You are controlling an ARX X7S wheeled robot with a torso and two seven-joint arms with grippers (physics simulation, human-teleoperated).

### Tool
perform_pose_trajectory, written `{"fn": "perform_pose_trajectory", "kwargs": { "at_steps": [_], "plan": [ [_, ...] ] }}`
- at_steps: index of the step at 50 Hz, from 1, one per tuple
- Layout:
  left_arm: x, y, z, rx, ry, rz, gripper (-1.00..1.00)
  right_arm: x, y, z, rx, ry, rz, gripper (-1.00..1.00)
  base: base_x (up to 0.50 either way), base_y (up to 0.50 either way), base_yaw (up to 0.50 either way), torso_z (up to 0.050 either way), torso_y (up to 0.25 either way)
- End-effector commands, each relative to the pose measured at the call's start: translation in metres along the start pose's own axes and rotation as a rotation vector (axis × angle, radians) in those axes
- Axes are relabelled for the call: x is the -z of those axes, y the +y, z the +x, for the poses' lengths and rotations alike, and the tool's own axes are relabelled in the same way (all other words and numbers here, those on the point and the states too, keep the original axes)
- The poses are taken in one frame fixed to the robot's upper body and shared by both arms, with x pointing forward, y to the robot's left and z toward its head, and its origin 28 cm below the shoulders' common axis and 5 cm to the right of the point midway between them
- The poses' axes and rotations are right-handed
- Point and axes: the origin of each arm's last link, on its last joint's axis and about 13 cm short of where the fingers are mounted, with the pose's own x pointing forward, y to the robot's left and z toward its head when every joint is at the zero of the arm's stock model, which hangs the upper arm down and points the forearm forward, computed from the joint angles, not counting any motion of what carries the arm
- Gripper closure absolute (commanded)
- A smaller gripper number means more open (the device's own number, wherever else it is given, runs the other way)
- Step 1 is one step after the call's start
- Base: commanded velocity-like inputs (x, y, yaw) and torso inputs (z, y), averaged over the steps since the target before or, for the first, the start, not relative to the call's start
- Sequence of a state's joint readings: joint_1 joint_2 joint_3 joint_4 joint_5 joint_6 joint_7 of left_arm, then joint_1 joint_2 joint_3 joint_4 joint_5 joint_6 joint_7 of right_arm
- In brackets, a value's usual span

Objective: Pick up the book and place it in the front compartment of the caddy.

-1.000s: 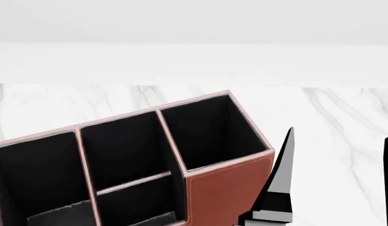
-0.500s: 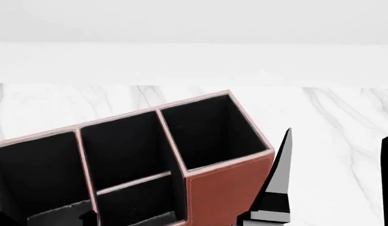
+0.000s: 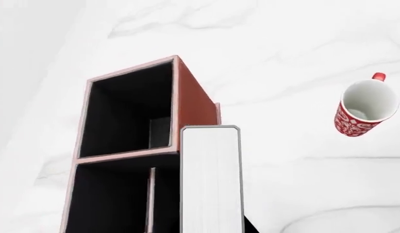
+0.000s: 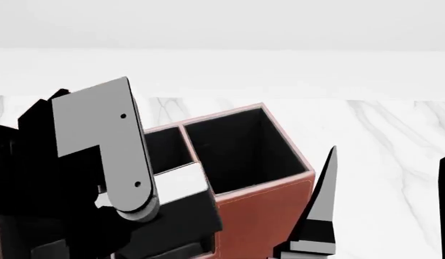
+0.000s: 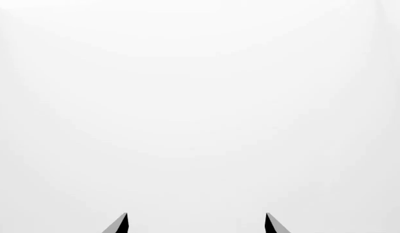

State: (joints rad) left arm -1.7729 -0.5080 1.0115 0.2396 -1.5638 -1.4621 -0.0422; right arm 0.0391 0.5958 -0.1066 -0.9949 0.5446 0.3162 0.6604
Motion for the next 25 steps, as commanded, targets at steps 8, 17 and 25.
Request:
{"fn": "perform_pose_trajectory", "kwargs": {
  "at_steps": [8,17,25],
  "plan": [
    [-0.025,0.036,-0.019,-0.218,-0.001,0.026,1.00,0.000,-0.001,0.000,0.006,-0.001,0.004,-1.00,0.00,0.00,0.00,0.000,0.001],
    [-0.022,0.047,-0.006,-0.274,0.049,0.024,1.00,-0.002,-0.003,-0.001,0.013,-0.007,0.004,-1.00,0.00,0.00,0.00,0.000,0.001],
    [-0.016,0.056,0.005,-0.289,0.094,0.057,1.00,-0.003,-0.005,-0.001,0.018,-0.009,0.004,-1.00,0.00,0.00,0.00,0.000,0.001]
  ]
}}
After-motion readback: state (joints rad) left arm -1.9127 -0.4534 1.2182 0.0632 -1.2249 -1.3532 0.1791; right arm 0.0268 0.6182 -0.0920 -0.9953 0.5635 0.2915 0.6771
